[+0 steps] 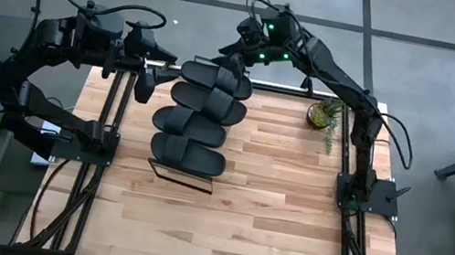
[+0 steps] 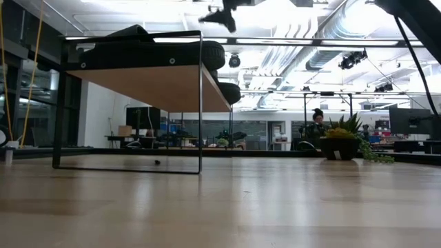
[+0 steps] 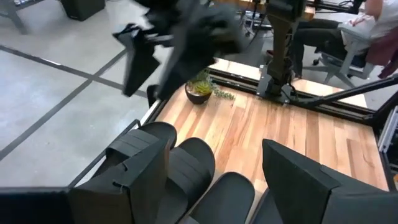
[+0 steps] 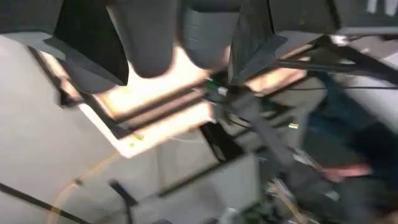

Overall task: Pick and place slides into the shelf
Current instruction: Return to Home Position

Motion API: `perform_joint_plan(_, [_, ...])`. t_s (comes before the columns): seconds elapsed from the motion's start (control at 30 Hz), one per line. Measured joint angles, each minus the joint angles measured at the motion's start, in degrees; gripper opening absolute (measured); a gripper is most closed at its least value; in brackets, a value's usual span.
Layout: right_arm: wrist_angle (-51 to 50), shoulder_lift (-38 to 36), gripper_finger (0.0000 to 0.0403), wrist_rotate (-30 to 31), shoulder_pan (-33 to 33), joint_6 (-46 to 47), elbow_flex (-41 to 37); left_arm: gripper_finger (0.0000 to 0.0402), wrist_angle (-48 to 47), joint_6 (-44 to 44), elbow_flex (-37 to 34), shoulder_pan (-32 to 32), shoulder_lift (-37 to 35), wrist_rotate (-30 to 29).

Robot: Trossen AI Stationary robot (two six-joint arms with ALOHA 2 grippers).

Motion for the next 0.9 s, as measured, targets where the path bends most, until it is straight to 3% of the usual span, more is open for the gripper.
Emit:
perform_joint_plan(0.2, [1.9,-2.9,0.0266,-0.2,4.5,0.4,0.2,0.0239,0.2,1.5,0.0,0.0,-1.2,1.4])
perform_joint_plan(0.53, [2.8,-7.4,0.0266,5.2,13.6,-0.5,0.2,0.0239,0.6,2.3,-1.3,0.0,-5.2,6.5])
perform_joint_plan(0.7, [2.4,-9.9,0.0266,5.6,15.9,-0.7,0.2,0.0239,1.6,1.8,-7.4,0.0,-9.1,7.2])
perform_joint_plan(0.9, [-2.0,-13.8,0.0266,11.0,18.4,-1.6,0.1,0.0239,15.2,-2.2,-21.0,0.0,-16.3,12.7])
